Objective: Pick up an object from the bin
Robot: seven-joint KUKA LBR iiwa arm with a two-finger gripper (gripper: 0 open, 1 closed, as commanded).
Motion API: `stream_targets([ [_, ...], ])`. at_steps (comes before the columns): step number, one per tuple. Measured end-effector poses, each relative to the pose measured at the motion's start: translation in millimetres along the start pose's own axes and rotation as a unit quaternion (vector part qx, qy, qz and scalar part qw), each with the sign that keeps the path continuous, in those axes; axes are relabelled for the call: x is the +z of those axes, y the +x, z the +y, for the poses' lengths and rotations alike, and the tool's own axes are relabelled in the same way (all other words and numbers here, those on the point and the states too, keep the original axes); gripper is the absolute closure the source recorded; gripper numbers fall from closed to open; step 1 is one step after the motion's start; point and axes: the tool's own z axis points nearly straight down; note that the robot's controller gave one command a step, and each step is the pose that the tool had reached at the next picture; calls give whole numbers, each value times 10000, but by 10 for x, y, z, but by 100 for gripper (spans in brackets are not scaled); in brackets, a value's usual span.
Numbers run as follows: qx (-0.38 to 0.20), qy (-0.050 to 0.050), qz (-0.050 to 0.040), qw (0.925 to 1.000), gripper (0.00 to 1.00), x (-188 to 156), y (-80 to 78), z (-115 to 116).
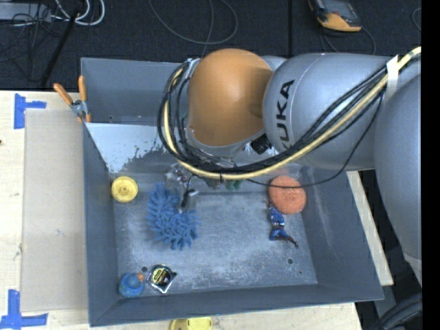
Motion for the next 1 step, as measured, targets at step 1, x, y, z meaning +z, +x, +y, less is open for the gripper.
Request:
stream_targets([
  [1,-20,5,-18,10000,100,-526,-23,-14],
])
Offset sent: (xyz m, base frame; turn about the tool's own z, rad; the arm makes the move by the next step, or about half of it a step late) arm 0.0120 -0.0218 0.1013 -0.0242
